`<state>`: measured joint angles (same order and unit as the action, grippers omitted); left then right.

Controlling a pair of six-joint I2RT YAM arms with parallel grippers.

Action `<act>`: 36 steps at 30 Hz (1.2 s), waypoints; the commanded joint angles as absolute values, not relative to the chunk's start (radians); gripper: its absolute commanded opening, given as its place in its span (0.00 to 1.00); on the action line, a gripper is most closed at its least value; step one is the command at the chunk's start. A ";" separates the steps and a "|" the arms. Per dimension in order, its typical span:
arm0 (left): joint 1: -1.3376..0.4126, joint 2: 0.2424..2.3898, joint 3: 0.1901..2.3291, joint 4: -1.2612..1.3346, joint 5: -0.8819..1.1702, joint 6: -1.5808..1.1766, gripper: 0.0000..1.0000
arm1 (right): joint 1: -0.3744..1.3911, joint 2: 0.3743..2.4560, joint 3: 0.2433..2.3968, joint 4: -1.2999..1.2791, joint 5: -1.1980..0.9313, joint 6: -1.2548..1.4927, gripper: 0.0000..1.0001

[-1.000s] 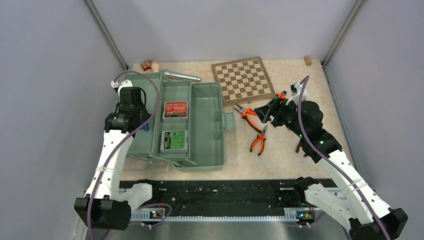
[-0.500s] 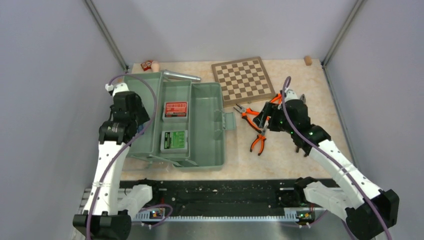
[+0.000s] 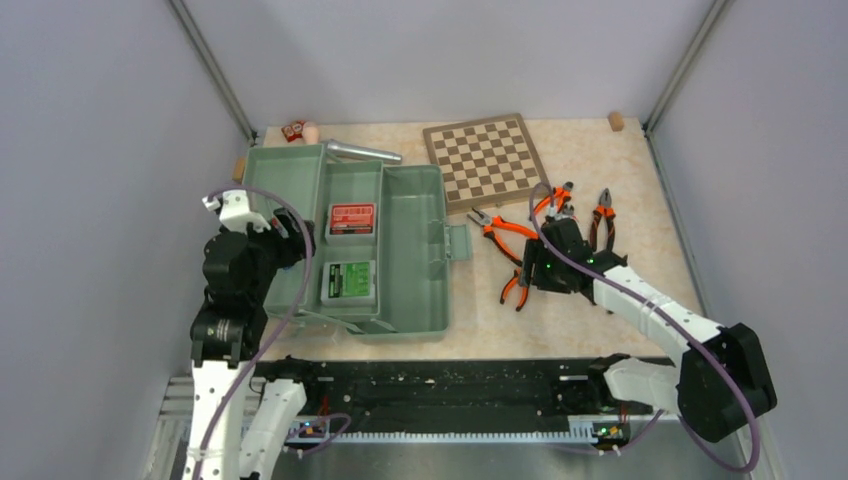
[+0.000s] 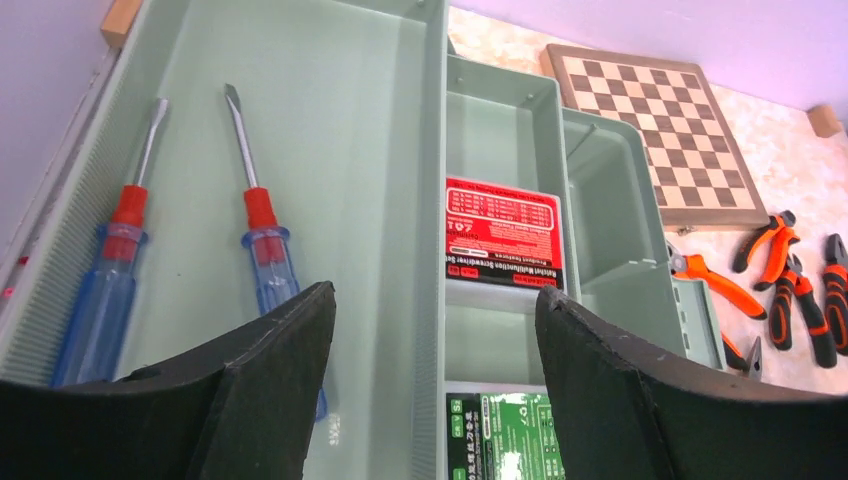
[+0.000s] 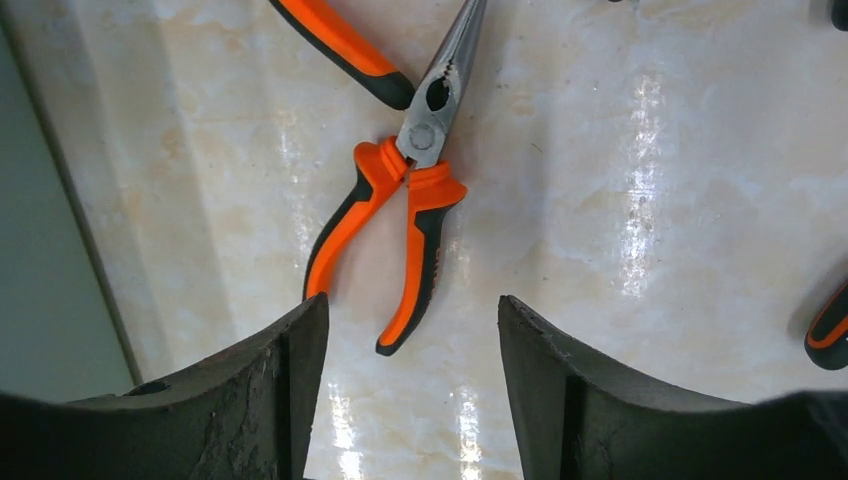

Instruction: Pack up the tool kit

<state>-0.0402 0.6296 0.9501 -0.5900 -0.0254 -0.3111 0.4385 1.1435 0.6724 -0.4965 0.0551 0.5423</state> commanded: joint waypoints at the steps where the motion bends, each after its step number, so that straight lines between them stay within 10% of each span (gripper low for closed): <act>1: -0.036 0.532 0.852 -0.413 0.036 -0.298 0.80 | 0.479 1.181 0.663 -0.480 0.155 0.566 0.61; 14: -0.035 0.215 0.611 -0.264 -0.172 -0.280 0.92 | 0.536 1.368 0.681 -0.397 0.205 0.601 0.47; 23: -0.036 0.131 0.583 -0.275 -0.261 -0.282 0.93 | 0.536 1.278 0.677 -0.428 0.276 0.589 0.00; 36: -0.035 0.127 0.578 -0.280 -0.290 -0.289 0.99 | 0.614 0.995 0.852 -0.430 0.278 0.403 0.00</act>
<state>-0.0402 0.1390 0.5804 -0.3267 -0.2790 -0.2924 0.5442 1.0565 0.7238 -0.4957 0.2661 0.4866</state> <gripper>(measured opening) 0.985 0.054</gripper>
